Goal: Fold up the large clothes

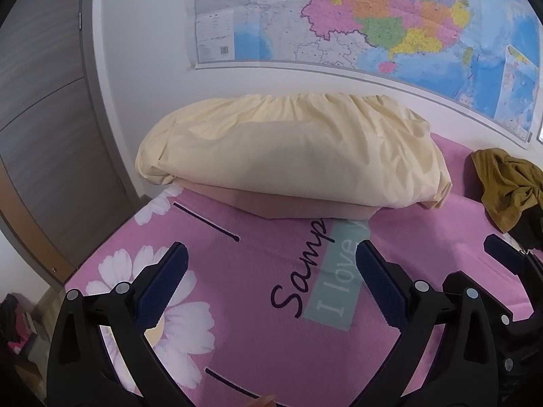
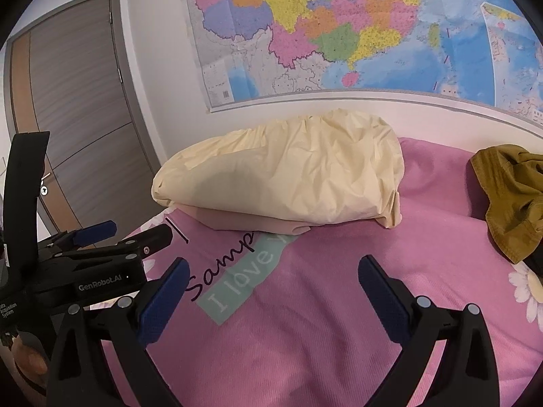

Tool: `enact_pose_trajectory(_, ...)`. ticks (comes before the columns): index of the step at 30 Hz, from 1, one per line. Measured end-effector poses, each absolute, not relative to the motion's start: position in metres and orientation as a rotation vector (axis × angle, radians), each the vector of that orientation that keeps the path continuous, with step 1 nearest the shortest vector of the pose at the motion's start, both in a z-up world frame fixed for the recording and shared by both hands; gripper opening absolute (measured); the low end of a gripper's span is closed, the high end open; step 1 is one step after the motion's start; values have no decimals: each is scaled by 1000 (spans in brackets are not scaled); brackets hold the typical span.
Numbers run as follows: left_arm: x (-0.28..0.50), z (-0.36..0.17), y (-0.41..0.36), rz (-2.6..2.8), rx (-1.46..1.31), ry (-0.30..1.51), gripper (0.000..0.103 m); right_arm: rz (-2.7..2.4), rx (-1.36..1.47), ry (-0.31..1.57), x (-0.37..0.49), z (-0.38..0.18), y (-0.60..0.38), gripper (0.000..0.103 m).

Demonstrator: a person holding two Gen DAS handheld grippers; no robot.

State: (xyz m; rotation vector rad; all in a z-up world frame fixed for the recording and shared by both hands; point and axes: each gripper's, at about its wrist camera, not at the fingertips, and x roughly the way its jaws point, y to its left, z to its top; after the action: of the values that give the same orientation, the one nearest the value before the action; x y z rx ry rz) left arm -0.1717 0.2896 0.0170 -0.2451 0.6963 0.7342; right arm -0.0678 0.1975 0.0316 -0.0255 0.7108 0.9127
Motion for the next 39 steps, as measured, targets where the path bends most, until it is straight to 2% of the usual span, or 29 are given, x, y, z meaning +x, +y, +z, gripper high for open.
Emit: enact_pose_trajectory(39, -190, 21, 273, 723, -239, 694, 98, 913, -17, 682, -88, 41, 184, 97)
